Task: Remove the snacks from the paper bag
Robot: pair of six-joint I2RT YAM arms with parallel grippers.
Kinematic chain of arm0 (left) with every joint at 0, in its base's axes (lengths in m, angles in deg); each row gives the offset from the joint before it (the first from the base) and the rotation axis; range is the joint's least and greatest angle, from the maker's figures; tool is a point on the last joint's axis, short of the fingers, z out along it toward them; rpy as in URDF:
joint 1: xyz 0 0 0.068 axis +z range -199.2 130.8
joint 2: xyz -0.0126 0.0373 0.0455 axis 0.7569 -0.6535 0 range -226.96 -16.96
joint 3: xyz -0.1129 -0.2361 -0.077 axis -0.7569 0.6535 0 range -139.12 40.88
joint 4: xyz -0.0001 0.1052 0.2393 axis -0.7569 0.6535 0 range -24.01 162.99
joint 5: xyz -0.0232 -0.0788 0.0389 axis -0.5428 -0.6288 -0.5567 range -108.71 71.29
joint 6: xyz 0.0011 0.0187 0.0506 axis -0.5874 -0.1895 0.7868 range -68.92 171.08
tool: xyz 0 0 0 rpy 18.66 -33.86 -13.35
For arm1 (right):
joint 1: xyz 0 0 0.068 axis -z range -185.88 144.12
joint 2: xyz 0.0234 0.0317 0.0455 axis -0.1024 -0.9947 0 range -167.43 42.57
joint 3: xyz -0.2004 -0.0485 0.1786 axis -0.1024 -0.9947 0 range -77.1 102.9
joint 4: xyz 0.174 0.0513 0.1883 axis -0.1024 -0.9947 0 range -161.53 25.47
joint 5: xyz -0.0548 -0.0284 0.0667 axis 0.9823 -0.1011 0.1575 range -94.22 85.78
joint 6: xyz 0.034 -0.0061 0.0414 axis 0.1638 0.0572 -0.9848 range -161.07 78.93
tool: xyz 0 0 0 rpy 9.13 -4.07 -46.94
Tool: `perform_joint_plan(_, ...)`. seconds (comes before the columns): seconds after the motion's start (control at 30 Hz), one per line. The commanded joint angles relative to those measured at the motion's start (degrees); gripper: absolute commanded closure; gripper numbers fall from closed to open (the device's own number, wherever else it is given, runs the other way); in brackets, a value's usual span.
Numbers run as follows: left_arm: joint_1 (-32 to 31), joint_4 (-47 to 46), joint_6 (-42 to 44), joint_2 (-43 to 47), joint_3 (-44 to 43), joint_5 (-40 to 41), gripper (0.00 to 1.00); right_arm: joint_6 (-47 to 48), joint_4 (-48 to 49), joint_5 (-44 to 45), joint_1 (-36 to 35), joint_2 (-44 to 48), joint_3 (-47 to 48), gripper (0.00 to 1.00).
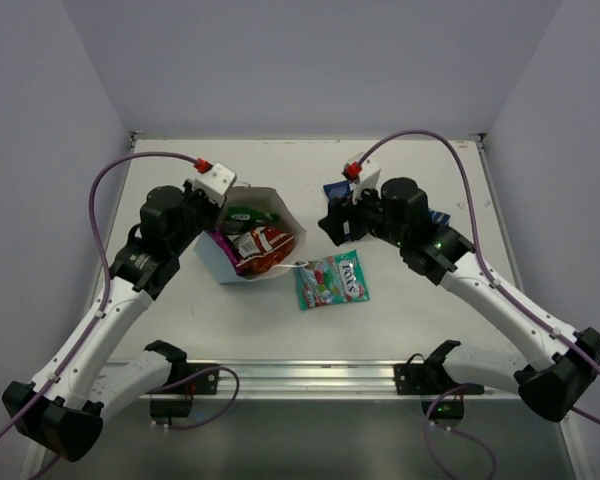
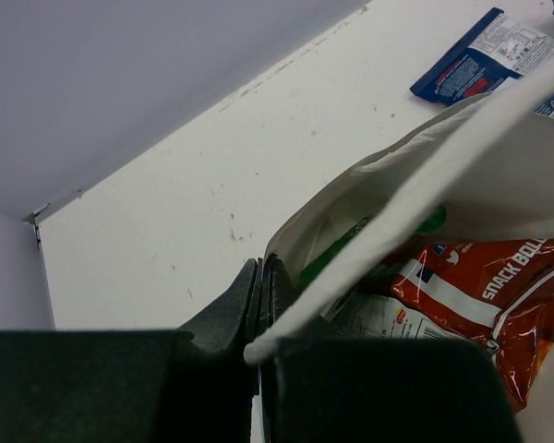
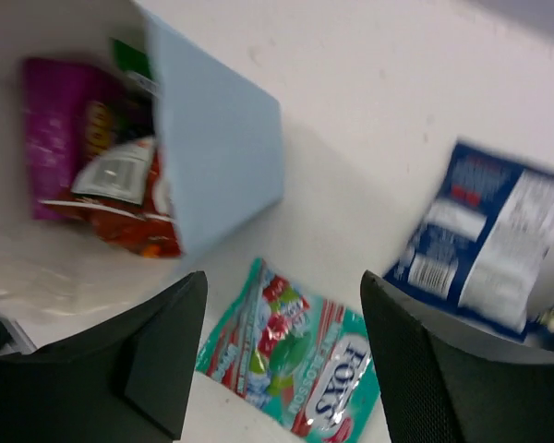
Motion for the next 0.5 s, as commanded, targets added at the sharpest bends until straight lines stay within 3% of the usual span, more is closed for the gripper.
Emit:
perform_joint_plan(0.0,-0.03,-7.77,1.89,2.58,-0.79,-2.99,1.00,16.31,-3.42,1.93,-5.82,0.80,10.19,0.29)
perform_joint_plan(0.27,-0.11,-6.89,-0.65,2.41,-2.10,-3.34,1.00,21.17,1.49,-0.54,-16.72,-10.72,21.02,0.35)
perform_joint_plan(0.47,-0.11,-6.89,-4.52,1.88,-2.63,-4.49,1.00,18.98,8.43,0.24,-19.72,-19.85,21.91,0.37)
